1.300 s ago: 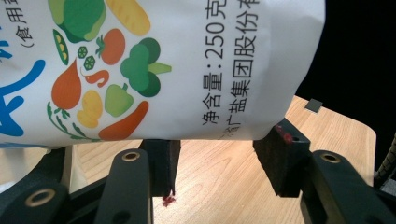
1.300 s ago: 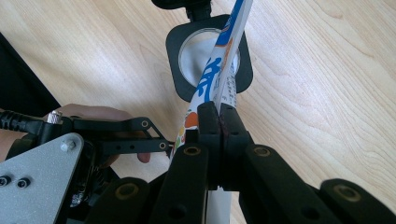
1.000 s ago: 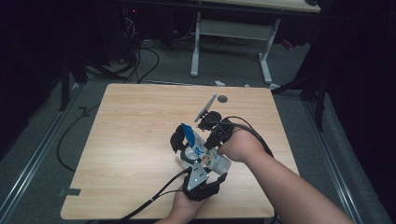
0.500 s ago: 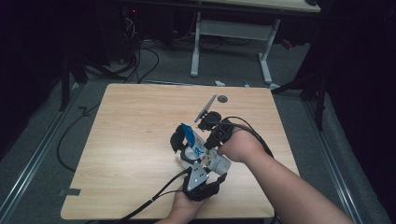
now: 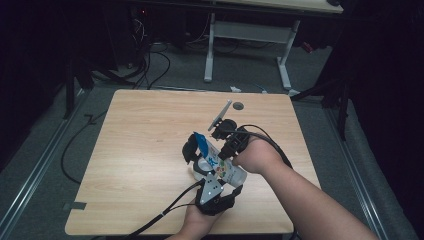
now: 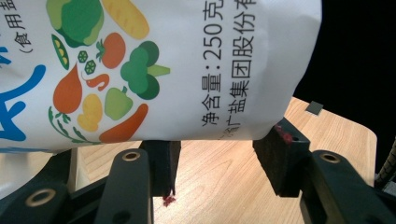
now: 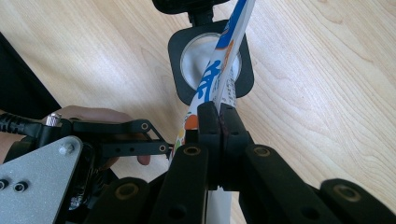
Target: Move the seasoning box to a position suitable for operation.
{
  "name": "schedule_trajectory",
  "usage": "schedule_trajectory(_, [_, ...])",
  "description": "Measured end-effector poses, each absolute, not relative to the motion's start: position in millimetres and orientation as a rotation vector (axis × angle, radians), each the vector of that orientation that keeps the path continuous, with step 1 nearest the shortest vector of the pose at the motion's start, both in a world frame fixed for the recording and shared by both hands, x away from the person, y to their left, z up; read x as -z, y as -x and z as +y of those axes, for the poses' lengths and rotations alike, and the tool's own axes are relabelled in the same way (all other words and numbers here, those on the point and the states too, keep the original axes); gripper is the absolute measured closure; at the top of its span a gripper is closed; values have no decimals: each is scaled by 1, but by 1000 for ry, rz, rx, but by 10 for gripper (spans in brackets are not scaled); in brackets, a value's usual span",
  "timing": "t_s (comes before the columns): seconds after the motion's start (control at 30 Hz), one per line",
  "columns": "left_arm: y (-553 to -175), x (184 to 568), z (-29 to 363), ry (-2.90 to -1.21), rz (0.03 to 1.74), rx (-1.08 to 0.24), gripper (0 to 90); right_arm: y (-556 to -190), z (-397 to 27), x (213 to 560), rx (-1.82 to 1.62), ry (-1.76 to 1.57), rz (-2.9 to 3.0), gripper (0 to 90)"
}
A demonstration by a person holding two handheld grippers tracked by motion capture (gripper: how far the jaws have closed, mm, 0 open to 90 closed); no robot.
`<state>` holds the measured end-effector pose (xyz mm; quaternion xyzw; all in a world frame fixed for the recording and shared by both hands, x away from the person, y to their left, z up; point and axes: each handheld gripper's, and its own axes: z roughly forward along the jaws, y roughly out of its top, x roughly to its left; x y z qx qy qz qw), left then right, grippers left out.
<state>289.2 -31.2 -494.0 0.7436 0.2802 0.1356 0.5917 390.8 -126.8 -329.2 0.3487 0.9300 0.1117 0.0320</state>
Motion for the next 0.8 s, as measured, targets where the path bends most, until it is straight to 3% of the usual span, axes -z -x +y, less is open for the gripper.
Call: schedule_trajectory(0.8, [-289,494,-31,-1725,655,-312,525,-391,-126,329,-345,-1074,2864,897])
